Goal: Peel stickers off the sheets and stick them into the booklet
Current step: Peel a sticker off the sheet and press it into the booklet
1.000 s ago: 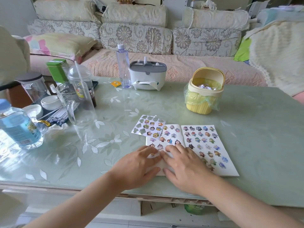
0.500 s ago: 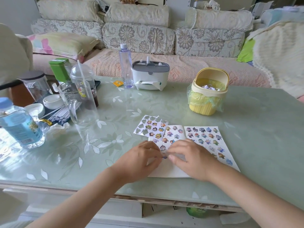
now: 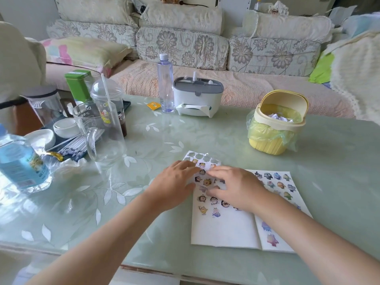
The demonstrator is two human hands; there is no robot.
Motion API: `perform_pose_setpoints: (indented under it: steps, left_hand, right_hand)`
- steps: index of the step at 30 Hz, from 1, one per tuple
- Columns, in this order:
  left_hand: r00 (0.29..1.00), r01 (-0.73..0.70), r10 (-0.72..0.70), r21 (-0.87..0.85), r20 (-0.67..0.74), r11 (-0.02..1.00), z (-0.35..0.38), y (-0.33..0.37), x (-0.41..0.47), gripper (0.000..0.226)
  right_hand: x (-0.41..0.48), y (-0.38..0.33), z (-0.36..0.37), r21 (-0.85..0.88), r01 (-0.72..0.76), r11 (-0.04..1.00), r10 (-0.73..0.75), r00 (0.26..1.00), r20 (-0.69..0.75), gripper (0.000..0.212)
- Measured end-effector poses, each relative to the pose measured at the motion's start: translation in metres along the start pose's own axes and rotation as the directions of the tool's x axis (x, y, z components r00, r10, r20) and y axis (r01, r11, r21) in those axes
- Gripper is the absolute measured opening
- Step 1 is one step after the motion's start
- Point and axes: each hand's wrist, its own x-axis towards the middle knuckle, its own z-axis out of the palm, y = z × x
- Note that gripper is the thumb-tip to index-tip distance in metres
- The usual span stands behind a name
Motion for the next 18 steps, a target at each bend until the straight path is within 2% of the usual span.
perform_pose_setpoints:
  steps: [4,7,10,11,15,18]
  left_hand:
    - [0.998,-0.050,0.049,-0.017,-0.031,0.999,0.005,-0.013,0.004,0.029]
    - [0.994,-0.064,0.059,-0.048,-0.088,0.997,0.003,-0.017,0.003,0.018]
    - [0.992,-0.051,0.038,-0.106,-0.123,0.993,-0.001,-0.014,0.000,0.019]
    - [0.992,-0.042,0.026,-0.125,-0.125,0.991,-0.003,-0.013,-0.001,0.021]
    - [0.991,-0.009,-0.012,-0.159,-0.130,0.987,-0.007,-0.006,-0.006,0.028]
    - [0.975,0.096,-0.142,-0.255,-0.169,0.962,-0.014,-0.001,-0.007,0.037]
  right_hand:
    - [0.004,0.002,0.002,-0.006,0.021,1.000,-0.021,1.000,-0.002,0.060]
    - [0.005,0.004,0.005,0.021,0.047,0.999,-0.045,0.996,-0.079,0.048]
    - [0.006,0.006,0.008,0.035,0.078,0.996,-0.068,0.970,-0.232,0.019]
    - [0.006,0.006,0.009,0.043,0.093,0.995,-0.077,0.957,-0.281,0.016]
    - [0.005,0.004,0.011,-0.002,0.190,0.982,-0.173,0.891,-0.421,0.020]
    - [0.002,0.002,0.006,-0.071,0.278,0.958,-0.277,0.830,-0.484,0.024]
